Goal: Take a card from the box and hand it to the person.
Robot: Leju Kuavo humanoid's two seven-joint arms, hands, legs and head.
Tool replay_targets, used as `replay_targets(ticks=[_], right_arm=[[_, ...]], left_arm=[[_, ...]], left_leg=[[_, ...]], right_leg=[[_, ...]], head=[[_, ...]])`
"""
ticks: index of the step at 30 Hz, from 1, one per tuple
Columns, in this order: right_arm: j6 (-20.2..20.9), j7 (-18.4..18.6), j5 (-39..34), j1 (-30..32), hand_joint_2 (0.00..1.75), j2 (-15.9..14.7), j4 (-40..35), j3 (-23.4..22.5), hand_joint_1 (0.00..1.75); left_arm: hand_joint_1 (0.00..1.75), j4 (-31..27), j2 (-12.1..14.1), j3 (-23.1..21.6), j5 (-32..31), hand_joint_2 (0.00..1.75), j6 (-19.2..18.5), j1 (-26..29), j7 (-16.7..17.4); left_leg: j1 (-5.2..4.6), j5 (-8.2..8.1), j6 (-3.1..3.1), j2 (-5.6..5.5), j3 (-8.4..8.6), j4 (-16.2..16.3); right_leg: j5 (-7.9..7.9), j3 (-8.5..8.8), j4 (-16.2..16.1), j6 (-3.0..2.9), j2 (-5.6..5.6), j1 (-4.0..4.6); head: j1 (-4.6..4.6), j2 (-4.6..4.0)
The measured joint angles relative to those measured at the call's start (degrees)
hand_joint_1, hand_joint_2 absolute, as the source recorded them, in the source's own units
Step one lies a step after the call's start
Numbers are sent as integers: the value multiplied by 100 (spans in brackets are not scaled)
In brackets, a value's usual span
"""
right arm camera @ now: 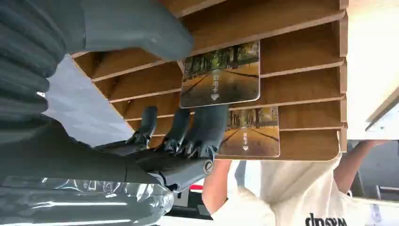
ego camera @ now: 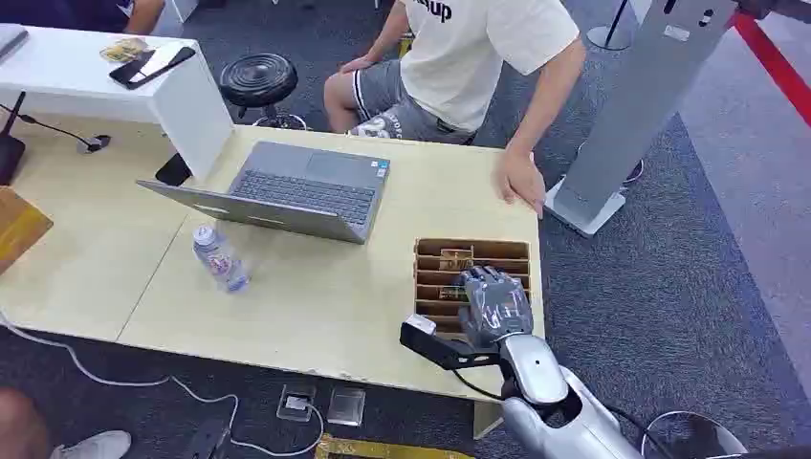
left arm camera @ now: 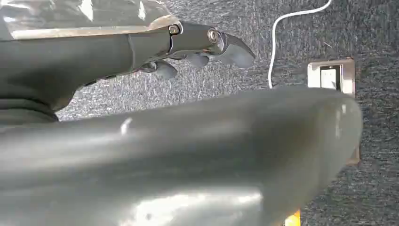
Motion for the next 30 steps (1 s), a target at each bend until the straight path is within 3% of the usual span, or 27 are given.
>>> replay_targets(ticks=[1,4,11,15,18,30], right_arm=[[0,0,0,5,175,0,0,2,129],[0,0,0,6,175,0,0,2,112],[-2,-2,4,8,175,0,0,2,129],[-20,-7,13,7,175,0,0,2,122],[-31,-7,20,7,175,0,0,2,140],[-153,-18,-92,-4,175,0,-2,-9,140]], left_arm=[[0,0,0,0,0,0,0,0,0],[0,0,0,0,0,0,0,0,0],[0,0,0,0,0,0,0,0,0],[0,0,0,0,0,0,0,0,0],[0,0,0,0,0,0,0,0,0],[0,0,0,0,-48,0,0,0,-81]], left_leg=[[0,0,0,0,0,0],[0,0,0,0,0,0],[0,0,0,0,0,0],[0,0,0,0,0,0],[0,0,0,0,0,0],[0,0,0,0,0,0]], right_leg=[[0,0,0,0,0,0],[0,0,0,0,0,0],[0,0,0,0,0,0],[0,0,0,0,0,0],[0,0,0,0,0,0],[0,0,0,0,0,0]], head=[[0,0],[0,0],[0,0],[0,0],[0,0],[0,0]])
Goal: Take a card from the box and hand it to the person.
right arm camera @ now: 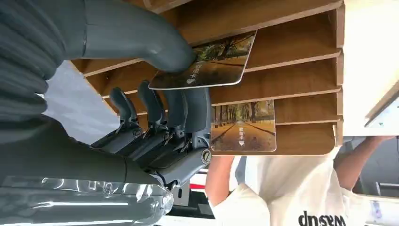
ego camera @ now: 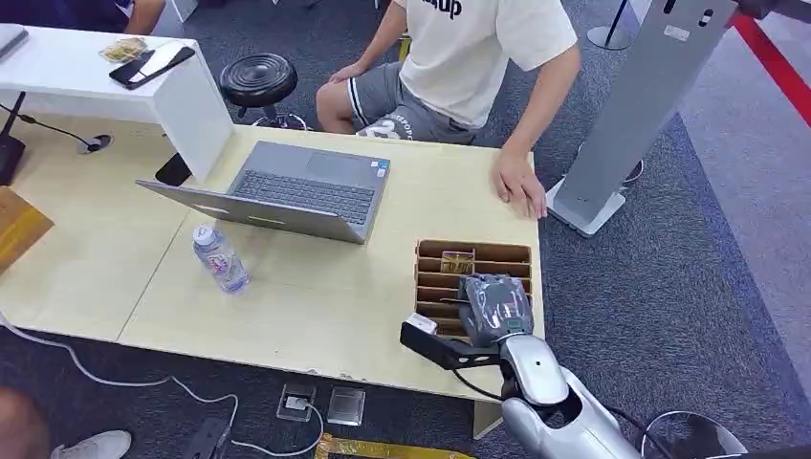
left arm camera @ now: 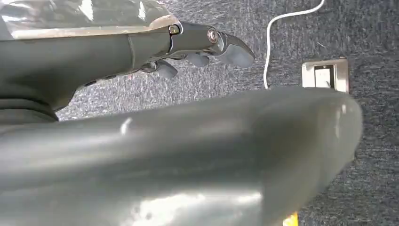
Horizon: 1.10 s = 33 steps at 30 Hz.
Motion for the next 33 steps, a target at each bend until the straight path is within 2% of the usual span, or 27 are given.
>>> replay_targets(ticks=[3,6,7,12,16,20,25,33], right_arm=[[-77,-46,-383,-35,175,-7,-55,-35,140],[-50,-229,-1434,-110,175,-57,-236,-137,140],[-86,-293,-2103,-232,175,-129,-433,-214,140],[-334,-323,-2572,-508,175,-336,-1016,-398,140],[-472,-348,-2686,-757,175,-490,-1471,-481,140],[-666,-402,-2496,-934,175,-505,-1652,-487,140],[-1113,-744,-2047,-1063,175,-474,-1624,-468,140],[-2572,-1563,-1215,-1086,175,-227,-870,-439,140]], left_arm=[[0,0,0,0,9,0,0,1,15],[0,0,2,0,15,0,0,2,46],[0,0,7,0,17,0,0,4,46],[0,0,15,0,70,0,0,9,46],[0,0,15,0,83,0,0,9,46],[0,0,13,0,85,0,0,8,44],[0,0,7,0,74,0,0,3,7],[0,0,-11,-2,-28,0,0,-2,-6]], left_leg=[[0,0,0,0,0,0],[0,0,0,1,0,0],[0,1,0,1,1,1],[0,0,0,1,1,2],[0,0,0,4,1,2],[0,0,0,1,1,1],[0,0,0,2,-1,1],[0,0,0,1,-3,1]], right_leg=[[0,0,0,0,0,0],[0,0,0,0,0,0],[1,0,0,0,0,0],[1,0,0,0,1,0],[1,-1,0,0,3,0],[1,0,0,0,1,0],[1,0,1,0,2,0],[1,0,1,0,1,0]], head=[[-2,0],[-2,0],[0,0],[0,0],[0,0],[-7,0],[-4,0],[0,0]])
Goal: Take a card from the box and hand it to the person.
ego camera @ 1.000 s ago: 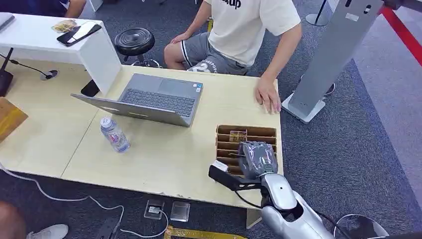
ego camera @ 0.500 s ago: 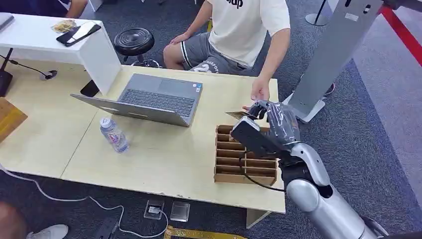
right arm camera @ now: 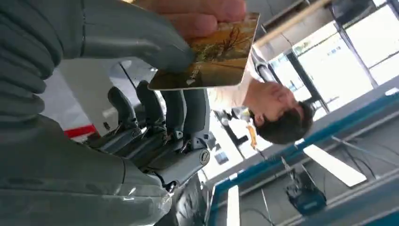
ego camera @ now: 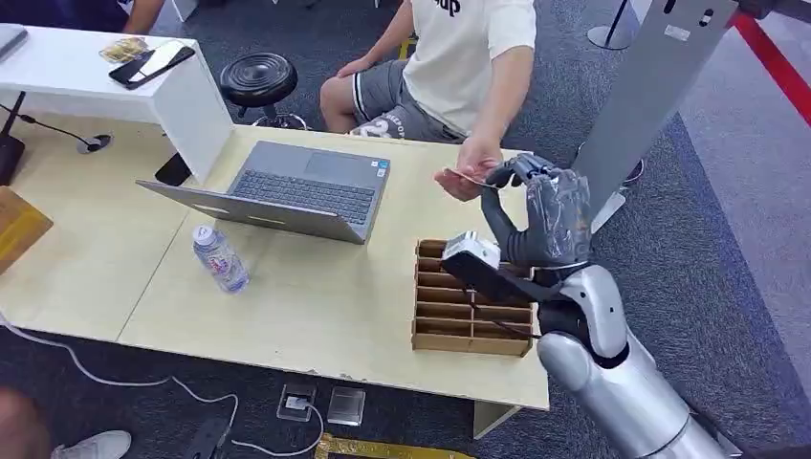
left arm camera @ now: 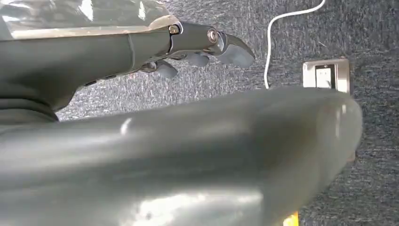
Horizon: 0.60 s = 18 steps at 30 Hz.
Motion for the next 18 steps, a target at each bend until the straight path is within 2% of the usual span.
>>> replay_targets(ticks=[2,7,8,14,18], right_arm=[[-250,-107,48,2,175,81,256,9,140],[-315,-175,-78,5,175,230,713,11,140],[-315,-179,-98,5,175,243,763,11,0],[-307,-107,-223,27,175,267,980,4,0],[-183,-155,-1096,128,175,249,984,-48,0]], left_arm=[[0,0,-9,0,-9,0,0,-1,-9],[0,0,-26,-4,-22,0,0,0,-59],[0,0,-26,-7,-24,0,0,0,-68],[0,0,-31,-24,-33,0,0,-1,-85],[0,0,-31,-24,76,0,0,4,-81]], left_leg=[[0,0,0,0,1,0],[0,0,0,-3,1,0],[0,1,0,-4,0,0],[0,0,1,-2,0,1],[0,0,0,-2,1,1]], right_leg=[[0,0,0,0,0,0],[0,0,0,0,-3,0],[0,0,0,0,-3,0],[0,0,-2,0,-1,0],[0,-3,-3,0,-2,0]], head=[[-2,0],[-4,0],[-2,0],[2,0],[0,0]])
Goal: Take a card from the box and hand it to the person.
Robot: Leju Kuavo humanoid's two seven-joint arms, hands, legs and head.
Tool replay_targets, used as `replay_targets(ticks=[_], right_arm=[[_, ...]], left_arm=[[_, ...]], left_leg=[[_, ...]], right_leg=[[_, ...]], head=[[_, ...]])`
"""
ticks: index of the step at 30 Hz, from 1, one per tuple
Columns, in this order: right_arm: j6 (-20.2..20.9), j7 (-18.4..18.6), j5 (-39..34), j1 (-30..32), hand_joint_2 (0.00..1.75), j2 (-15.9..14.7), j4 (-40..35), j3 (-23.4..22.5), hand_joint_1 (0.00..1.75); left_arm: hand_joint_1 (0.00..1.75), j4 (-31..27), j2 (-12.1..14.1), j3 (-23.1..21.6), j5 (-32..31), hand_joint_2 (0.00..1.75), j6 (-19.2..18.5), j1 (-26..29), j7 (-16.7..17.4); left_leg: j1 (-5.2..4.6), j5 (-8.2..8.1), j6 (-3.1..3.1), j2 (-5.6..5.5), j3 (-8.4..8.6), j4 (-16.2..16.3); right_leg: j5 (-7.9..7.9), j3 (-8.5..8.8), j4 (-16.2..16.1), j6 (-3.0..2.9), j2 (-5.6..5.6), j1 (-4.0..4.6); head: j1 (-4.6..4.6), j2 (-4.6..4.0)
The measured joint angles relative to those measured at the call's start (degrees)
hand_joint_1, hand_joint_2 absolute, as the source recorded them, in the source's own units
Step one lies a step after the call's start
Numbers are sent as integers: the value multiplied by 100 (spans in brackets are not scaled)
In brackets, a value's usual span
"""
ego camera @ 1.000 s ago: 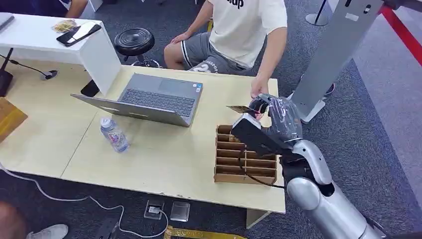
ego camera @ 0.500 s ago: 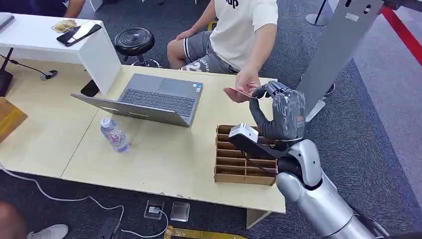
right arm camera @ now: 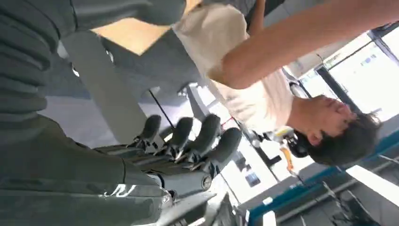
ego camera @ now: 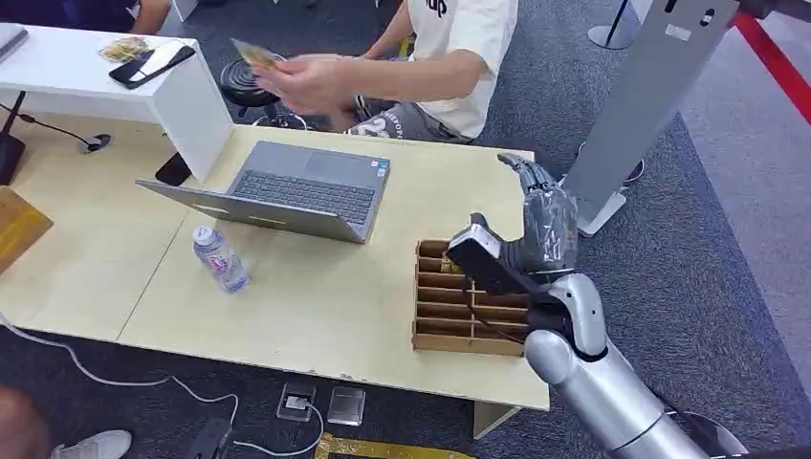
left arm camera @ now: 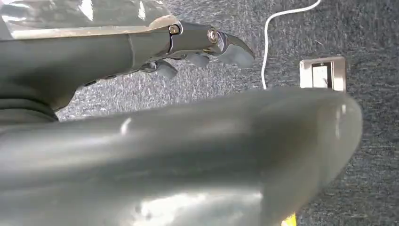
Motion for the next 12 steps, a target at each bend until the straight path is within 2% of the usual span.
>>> replay_targets(ticks=[2,5,12], right_arm=[[110,-71,-805,118,175,-46,-94,-86,0],[259,-169,-1631,310,175,-162,-296,-210,0],[615,-372,-2937,895,175,-512,-923,-532,0]], left_arm=[[0,0,0,2,44,0,0,3,33],[0,0,0,2,86,0,0,14,90],[0,0,4,7,142,0,0,30,94]], left_leg=[[0,0,0,0,0,0],[0,0,0,1,1,0],[0,-1,0,1,0,0]], right_leg=[[0,0,0,0,0,0],[0,0,0,0,0,0],[0,0,-1,0,0,0]], head=[[-4,0],[-4,0],[0,0]])
